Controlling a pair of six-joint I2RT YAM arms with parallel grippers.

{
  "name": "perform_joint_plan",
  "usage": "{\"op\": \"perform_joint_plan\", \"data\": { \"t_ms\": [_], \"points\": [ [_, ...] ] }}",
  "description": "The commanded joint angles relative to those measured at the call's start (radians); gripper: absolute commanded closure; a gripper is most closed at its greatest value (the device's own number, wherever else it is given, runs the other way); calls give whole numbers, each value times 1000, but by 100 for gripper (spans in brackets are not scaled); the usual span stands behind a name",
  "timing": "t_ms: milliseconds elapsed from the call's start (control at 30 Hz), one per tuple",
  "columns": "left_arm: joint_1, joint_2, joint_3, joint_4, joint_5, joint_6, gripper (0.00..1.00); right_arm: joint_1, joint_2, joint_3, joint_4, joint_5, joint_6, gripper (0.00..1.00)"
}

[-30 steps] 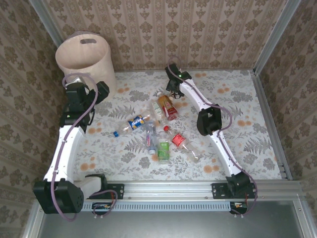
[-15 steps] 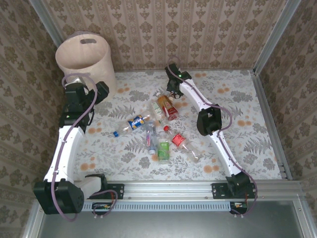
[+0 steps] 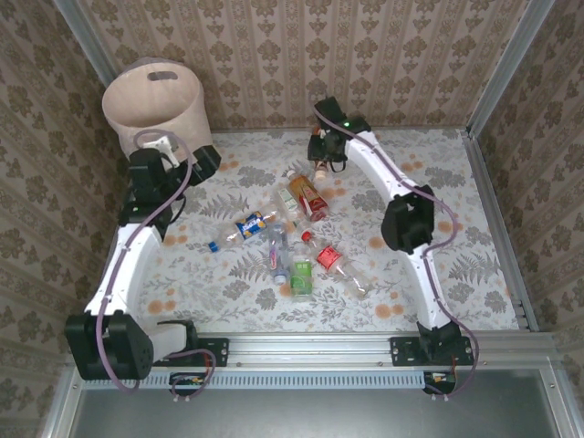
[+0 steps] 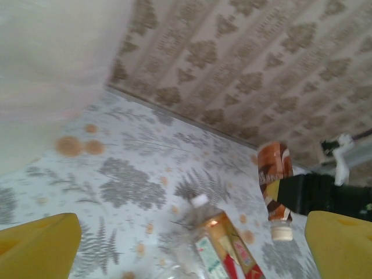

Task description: Put the plastic bottles in the bin

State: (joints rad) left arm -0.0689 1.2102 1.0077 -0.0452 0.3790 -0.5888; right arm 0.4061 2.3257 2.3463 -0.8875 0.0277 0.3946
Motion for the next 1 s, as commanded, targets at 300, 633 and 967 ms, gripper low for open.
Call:
{"op": "perform_joint_plan", "data": {
  "t_ms": [300,633,967],
  "points": [
    [-133,210,121,305,400,-116,0,90,-487,-657,702,-325,-140,58],
    [-208,245,234,42,238,7,0,167,-556,-810,887,-445,-240,58],
    [-229,304,301,-42,215,23,4,192,-553,-819,940,-502,-246,57]
  ]
}}
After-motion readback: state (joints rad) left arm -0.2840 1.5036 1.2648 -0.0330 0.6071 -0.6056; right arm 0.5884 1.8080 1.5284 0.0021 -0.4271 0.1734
